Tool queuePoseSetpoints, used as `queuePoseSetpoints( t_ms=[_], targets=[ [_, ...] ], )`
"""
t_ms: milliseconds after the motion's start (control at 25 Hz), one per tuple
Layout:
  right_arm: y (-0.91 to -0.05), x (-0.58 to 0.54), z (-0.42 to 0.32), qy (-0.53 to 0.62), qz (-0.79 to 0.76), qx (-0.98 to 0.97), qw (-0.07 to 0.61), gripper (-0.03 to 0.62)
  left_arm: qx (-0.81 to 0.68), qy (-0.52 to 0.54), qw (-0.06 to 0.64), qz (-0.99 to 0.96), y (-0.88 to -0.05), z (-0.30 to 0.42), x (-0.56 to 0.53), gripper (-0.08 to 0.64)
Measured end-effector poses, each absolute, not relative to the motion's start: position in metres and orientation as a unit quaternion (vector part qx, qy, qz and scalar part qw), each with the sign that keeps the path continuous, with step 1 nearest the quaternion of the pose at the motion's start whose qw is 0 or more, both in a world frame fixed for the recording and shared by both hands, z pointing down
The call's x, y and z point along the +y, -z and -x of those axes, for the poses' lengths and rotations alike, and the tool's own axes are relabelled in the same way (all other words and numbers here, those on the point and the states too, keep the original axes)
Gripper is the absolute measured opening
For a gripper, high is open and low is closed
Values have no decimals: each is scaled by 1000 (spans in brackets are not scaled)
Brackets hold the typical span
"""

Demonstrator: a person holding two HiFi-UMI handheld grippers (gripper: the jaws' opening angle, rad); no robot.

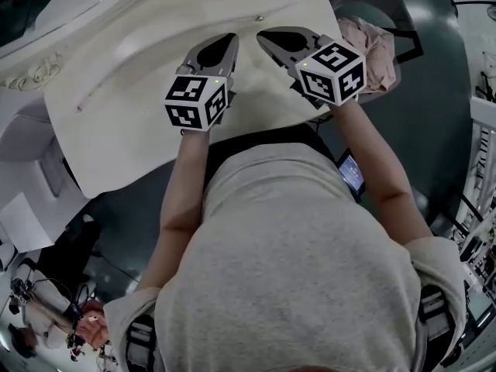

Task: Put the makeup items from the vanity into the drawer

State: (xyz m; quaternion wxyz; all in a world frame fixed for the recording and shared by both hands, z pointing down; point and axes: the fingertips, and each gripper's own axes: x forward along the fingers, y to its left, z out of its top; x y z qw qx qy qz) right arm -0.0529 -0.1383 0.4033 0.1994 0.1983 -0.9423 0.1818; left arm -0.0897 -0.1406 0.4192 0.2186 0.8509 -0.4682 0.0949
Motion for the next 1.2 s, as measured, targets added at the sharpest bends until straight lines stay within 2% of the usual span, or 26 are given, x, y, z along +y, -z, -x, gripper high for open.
queuePoseSetpoints(
  t_ms=[200, 1200],
  targets=[
    [-386, -129, 58, -141, -169, -949, 226, 8, -436, -89, 221, -868, -414, 75, -134, 9],
    [-381, -128, 51, -150, -209, -943, 210, 8, -455, -97, 221, -857, -417, 77, -115, 9]
  ],
)
